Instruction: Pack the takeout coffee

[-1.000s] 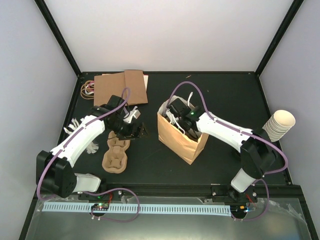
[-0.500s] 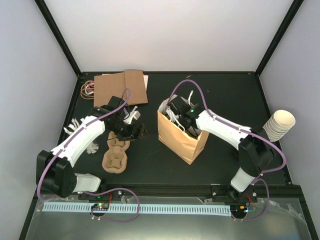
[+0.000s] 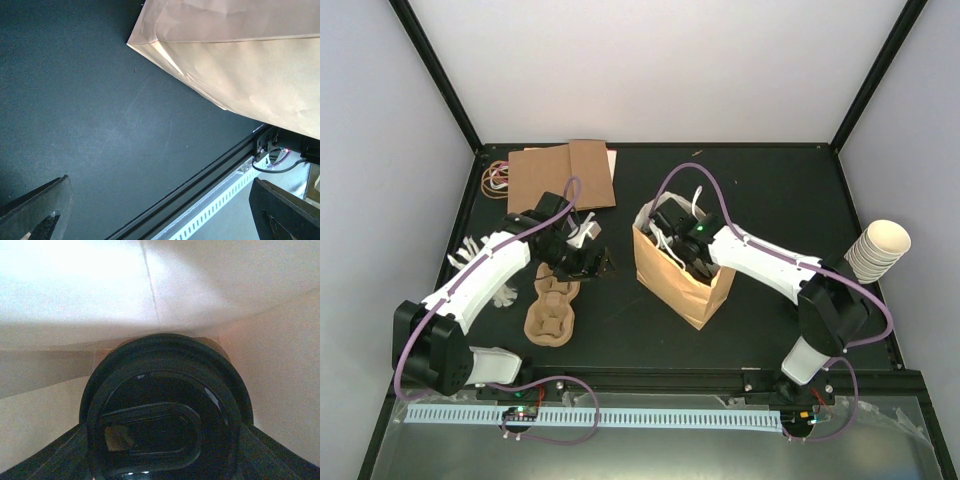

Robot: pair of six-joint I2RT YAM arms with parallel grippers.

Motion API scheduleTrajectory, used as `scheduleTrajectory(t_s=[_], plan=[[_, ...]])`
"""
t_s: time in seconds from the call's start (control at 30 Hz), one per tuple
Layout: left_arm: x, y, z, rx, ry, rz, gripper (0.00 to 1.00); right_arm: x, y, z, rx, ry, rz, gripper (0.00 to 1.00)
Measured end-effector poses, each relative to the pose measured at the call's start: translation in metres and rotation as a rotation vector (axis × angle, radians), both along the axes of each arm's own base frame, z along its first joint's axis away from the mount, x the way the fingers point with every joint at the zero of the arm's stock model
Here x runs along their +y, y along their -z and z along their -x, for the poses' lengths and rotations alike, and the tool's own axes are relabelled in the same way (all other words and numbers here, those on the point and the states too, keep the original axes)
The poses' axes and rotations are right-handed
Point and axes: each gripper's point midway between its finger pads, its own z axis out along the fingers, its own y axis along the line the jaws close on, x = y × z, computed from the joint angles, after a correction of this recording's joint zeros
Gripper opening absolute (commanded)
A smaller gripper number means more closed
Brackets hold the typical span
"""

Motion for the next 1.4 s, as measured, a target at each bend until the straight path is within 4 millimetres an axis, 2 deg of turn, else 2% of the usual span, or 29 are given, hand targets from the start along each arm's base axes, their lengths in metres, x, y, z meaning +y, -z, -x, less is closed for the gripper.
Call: scheduleTrajectory(t_s=[0.23, 0.37, 0.47, 0.53, 0.63, 0.73, 0.93, 1.03, 1.13, 1.2, 1.4], plan=[[0.000, -0.002, 0.000, -0.008, 0.002, 0.003, 0.98, -0.001, -0.002, -0.002, 0.010, 0.001, -0.031, 0.50], [0.000, -0.015, 0.001, -0.066, 0.003, 0.024, 0.97, -0.001, -0.004, -0.002, 0.010, 0.002, -0.030, 0.50], [-0.002, -0.033, 0.000, -0.140, 0.005, 0.053, 0.96, -0.001, -0.003, -0.002, 0.007, 0.003, -0.027, 0.50], [-0.005, -0.046, -0.004, -0.184, 0.006, 0.074, 0.91, 0.000, -0.003, -0.001, 0.003, 0.003, -0.020, 0.50], [-0.013, -0.071, -0.014, -0.269, 0.008, 0.115, 0.74, 0.000, -0.002, -0.001, -0.002, 0.004, -0.014, 0.50], [-0.022, -0.098, -0.023, -0.360, 0.023, 0.144, 0.66, 0.000, -0.004, -0.001, -0.007, 0.004, -0.014, 0.50], [-0.039, -0.156, -0.045, -0.537, 0.042, 0.145, 0.58, 0.000, -0.005, 0.000, -0.010, 0.003, -0.009, 0.50], [-0.051, -0.172, -0.058, -0.588, 0.059, 0.109, 0.55, 0.000, -0.005, 0.000, -0.012, 0.003, -0.007, 0.50], [-0.063, -0.168, -0.068, -0.587, 0.075, 0.050, 0.50, 0.000, -0.005, 0.000, -0.012, 0.003, -0.006, 0.49], [-0.068, -0.159, -0.075, -0.568, 0.080, -0.002, 0.48, 0.000, -0.005, 0.000, -0.012, 0.003, -0.006, 0.49], [-0.074, -0.137, -0.089, -0.511, 0.085, -0.111, 0.42, 0.000, -0.006, 0.000, -0.013, 0.003, -0.007, 0.49]])
